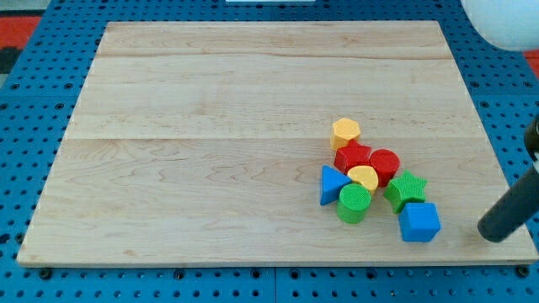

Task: Push the blue cube into the green circle

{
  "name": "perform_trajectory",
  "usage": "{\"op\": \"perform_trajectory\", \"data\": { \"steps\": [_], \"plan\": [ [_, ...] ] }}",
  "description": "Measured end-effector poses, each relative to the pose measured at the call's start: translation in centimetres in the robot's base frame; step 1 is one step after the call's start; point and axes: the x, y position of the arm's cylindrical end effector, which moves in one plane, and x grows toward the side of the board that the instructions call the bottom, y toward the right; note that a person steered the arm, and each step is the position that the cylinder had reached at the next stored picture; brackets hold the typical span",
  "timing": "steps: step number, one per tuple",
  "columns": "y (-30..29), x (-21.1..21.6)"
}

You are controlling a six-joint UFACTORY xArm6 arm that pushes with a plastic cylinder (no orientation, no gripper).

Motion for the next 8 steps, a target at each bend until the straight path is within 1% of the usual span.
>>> {"op": "perform_trajectory", "data": {
  "steps": [1, 2, 3, 5, 6, 7, 8],
  "plan": [
    [-4.0, -2.7],
    [1.3, 1.4],
    [-2.5, 1.7],
    [-8.6, -0.1],
    [-9.5, 2.6],
    [-11.2, 3.0],
    [-10.2, 3.0]
  ]
}}
